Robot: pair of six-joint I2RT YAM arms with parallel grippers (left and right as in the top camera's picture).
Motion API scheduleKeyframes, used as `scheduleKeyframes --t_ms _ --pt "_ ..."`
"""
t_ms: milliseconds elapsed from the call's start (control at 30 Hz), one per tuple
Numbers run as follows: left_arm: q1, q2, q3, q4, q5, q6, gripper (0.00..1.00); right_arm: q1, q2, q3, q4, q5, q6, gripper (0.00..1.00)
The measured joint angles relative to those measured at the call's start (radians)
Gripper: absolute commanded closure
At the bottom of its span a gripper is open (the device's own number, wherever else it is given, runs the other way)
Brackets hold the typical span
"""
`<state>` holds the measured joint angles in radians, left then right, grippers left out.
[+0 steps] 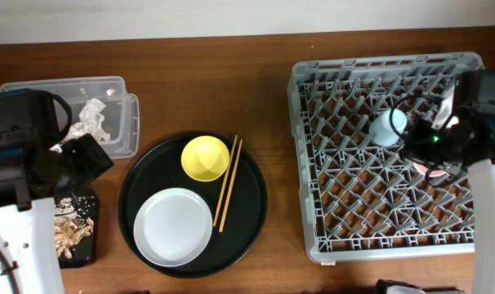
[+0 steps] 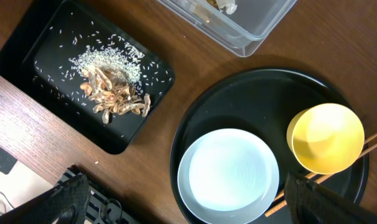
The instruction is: Sort waste into correct bins and load items into the dishwasher rack
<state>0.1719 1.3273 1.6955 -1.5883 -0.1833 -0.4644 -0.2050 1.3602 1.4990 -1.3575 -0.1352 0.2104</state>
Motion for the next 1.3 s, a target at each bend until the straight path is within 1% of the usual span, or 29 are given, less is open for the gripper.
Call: scheduleKeyframes --t_ms 167,300,433,567,700,867,1000,1100,1133,1300 --pt "0.0 0.0 0.0 0.0 0.0 0.0 0.01 -0.015 0.019 -0.03 -0.013 -0.317 -0.194 0.96" --pt "0.0 0.0 0.0 0.0 0.0 0.0 0.01 -0.08 0.079 -0.069 -0.014 -0.533 -0.321 0.96" --pt "0.0 0.0 0.0 0.0 0.0 0.0 0.01 -0.192 0.2 -0.098 -0.032 -0.704 -0.417 0.96" --pt "0.0 0.0 0.0 0.0 0.0 0.0 0.01 -0.269 0.356 -0.099 -0.118 -0.842 -0.532 0.96" --pt "0.0 0.0 0.0 0.0 0.0 0.0 0.01 -0.298 0.5 -0.102 -0.172 -0.913 -0.633 0.96" --pt "0.0 0.0 0.0 0.0 0.0 0.0 0.01 -0.341 0.575 -0.102 -0.179 -0.983 -0.682 0.96" --pt "0.0 0.0 0.0 0.0 0.0 0.0 0.01 -0.408 0.587 -0.102 -0.214 -0.969 -0.689 0.94" --pt "0.0 0.0 0.0 0.0 0.0 0.0 0.01 -0.449 0.587 -0.102 -0.24 -0.939 -0.69 0.85" --pt "0.0 0.0 0.0 0.001 0.0 0.0 0.01 -0.465 0.587 -0.102 -0.238 -0.913 -0.689 0.83" --pt "0.0 0.0 0.0 0.0 0.0 0.0 0.01 -0.492 0.589 -0.102 -0.231 -0.858 -0.689 0.83"
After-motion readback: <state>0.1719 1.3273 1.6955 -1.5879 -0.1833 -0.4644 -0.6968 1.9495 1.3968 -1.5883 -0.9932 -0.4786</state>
